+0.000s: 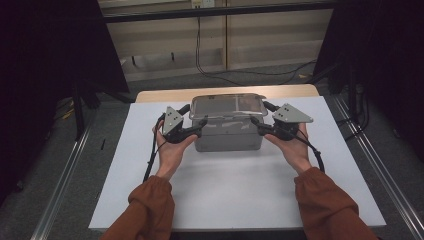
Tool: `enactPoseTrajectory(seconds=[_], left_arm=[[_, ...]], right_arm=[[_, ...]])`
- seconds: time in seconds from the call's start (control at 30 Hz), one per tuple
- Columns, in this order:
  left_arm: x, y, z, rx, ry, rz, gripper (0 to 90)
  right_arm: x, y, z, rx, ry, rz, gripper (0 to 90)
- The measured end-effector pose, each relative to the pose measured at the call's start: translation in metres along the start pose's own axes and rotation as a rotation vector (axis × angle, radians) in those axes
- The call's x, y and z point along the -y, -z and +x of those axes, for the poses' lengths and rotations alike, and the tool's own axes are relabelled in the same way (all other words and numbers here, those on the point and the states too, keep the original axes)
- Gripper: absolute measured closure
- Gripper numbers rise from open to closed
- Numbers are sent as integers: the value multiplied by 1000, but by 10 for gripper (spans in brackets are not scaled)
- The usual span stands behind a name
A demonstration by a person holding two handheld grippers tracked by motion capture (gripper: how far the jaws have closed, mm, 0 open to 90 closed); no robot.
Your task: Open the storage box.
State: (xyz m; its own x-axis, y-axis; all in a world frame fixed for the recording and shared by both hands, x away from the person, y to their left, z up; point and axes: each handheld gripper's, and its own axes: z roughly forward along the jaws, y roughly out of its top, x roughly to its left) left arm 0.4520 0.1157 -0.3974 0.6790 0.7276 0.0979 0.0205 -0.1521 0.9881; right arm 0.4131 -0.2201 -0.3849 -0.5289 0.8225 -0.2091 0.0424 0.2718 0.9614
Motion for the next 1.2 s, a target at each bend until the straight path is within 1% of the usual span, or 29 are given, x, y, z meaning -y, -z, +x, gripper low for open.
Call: enactPoseTrajectory(seconds=[0.07, 0.1, 0.2, 0.27, 0.37, 0.43, 0.5, 0.6, 0.73, 0.77, 0.8, 0.87, 0.97, 1.03, 1.17, 1.2], left_arm=[[1, -1, 2, -4, 6, 1, 251], [2, -1, 3, -6, 2, 2, 257], [3, -3, 5, 12, 2, -1, 300], [3, -4, 4, 11, -10, 12, 295], [2, -5, 4, 11, -7, 11, 285], [1, -6, 6, 12, 4, 0, 304], [0, -8, 7, 12, 13, 0, 315], [-1, -11, 9, 13, 4, 1, 334], [-1, -15, 8, 14, -6, -5, 353], [-1, -16, 8, 21, -3, -7, 353], [-1, -16, 8, 20, -12, -4, 356], [-2, -17, 8, 16, -7, -9, 365], [-3, -18, 10, 18, -16, 2, 376], [-4, -19, 11, 14, -13, -6, 385], [-5, -20, 14, 19, -16, -1, 401], [-5, -20, 15, 18, -24, 12, 405]], right_arm=[[0, -1, -1, -3, -6, -4, 351], [0, -2, -1, -2, -9, -4, 353], [0, -3, -2, -2, -17, -11, 354], [1, -4, -3, -2, -18, -12, 353], [1, -4, -5, -1, -33, -13, 349], [1, -4, -6, 1, -37, -13, 350], [1, -4, -8, 2, -45, -22, 353], [1, -5, -10, 5, -47, -23, 362], [1, -7, -14, -4, -61, -21, 375], [1, -8, -14, -7, -63, -22, 380], [1, -9, -14, -7, -60, -21, 382], [0, -10, -14, -4, -51, -17, 396], [-1, -13, -15, -9, -58, -19, 401], [-2, -13, -16, -11, -54, -19, 402], [-3, -14, -16, -14, -59, -29, 408], [-3, -15, -17, -15, -62, -32, 408]])
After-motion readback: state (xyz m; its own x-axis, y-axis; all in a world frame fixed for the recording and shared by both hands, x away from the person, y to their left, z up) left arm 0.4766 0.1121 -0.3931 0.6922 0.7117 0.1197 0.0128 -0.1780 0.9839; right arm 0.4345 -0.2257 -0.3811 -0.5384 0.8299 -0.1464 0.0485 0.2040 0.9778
